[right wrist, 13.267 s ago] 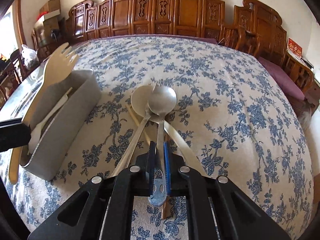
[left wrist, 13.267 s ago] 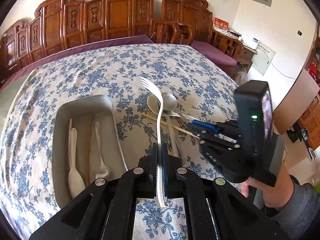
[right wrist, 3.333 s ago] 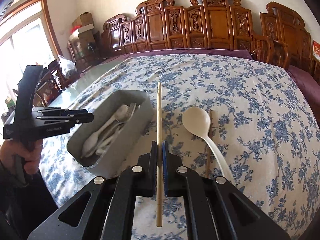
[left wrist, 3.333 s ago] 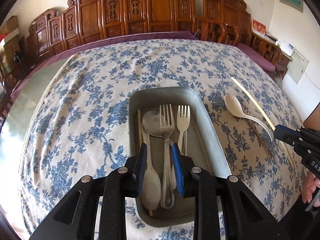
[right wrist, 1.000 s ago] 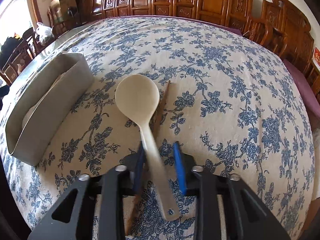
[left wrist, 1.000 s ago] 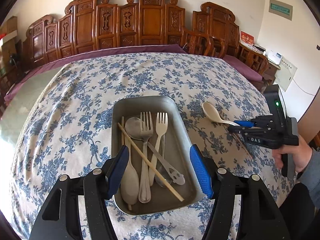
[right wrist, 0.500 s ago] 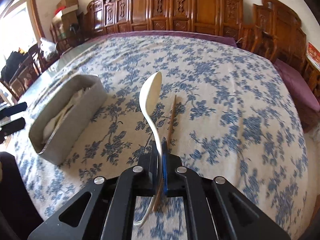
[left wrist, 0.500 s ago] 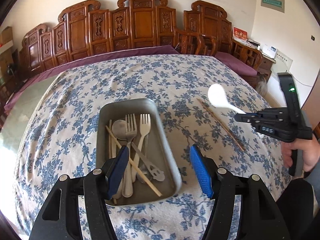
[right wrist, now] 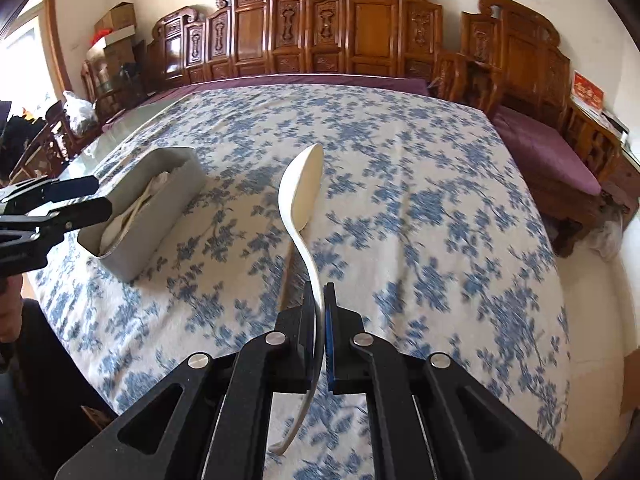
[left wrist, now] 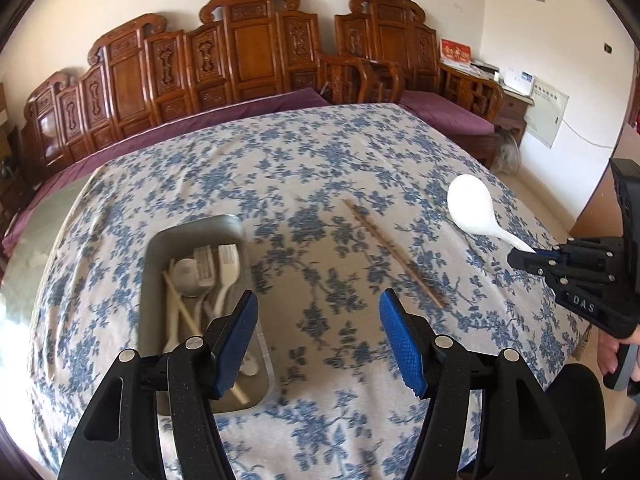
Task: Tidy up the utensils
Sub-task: 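Grasp the last wooden chopstick with the left gripper while the right gripper holds the white spoon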
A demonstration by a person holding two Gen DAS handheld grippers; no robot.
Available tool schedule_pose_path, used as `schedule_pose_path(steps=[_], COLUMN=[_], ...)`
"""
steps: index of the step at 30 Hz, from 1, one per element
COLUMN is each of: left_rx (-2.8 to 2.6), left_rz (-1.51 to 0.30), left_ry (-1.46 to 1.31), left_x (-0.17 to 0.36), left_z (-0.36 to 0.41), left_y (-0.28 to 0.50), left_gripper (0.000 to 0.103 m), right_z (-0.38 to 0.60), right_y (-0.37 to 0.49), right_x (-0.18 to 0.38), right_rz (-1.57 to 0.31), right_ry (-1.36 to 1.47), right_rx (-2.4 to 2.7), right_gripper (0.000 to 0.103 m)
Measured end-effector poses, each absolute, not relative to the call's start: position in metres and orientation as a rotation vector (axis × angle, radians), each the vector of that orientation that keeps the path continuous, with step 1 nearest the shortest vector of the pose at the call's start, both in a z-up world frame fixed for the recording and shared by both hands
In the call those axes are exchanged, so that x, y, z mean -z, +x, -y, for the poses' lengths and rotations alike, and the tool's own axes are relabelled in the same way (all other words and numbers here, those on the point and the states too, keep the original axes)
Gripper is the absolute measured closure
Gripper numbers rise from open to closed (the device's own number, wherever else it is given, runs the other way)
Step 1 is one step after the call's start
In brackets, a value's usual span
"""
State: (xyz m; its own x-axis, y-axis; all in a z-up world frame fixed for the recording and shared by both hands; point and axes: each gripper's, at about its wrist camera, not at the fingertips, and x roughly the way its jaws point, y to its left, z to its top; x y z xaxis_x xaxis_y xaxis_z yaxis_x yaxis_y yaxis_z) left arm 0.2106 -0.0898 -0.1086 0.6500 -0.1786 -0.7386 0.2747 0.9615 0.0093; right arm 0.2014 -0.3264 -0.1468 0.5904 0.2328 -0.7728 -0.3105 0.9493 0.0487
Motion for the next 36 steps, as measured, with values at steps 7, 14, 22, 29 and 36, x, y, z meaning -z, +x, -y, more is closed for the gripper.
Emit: schedule_pose_path(steps=[7, 14, 22, 29, 36], left_rx=[0.285, 0.314, 0.332, 0.305, 0.296], left_rz=[-0.877, -0.951, -1.02, -1.073, -1.098], left_ry=[0.141, 0.149, 0.147, 0.177, 0.181], left_x=[0.127, 0.159, 0.192, 0.211, 0.212], left_z=[0.128, 0.169, 0.2, 0.208, 0.192], left_y=[0.237, 0.273, 0.303, 0.312, 0.307], left_gripper=[0.043, 0.043, 0.043, 0.071, 0.097], right_z=[0.351, 0.369, 0.377, 0.377, 0.37], right_y=[0.205, 0.208, 0.212, 0.212, 0.209], right_x=[0.166, 0.168, 0.174, 0.177, 0.171], right_rz=[-0.921, -0.923, -0.937, -0.947, -0.935], right_ry=[-0.058, -0.027, 0.003, -0.002, -0.016], right_rx=[-0.281, -0.247, -0.245, -0.254, -0.266], right_gripper=[0.098, 0.098, 0.098, 0.097, 0.097])
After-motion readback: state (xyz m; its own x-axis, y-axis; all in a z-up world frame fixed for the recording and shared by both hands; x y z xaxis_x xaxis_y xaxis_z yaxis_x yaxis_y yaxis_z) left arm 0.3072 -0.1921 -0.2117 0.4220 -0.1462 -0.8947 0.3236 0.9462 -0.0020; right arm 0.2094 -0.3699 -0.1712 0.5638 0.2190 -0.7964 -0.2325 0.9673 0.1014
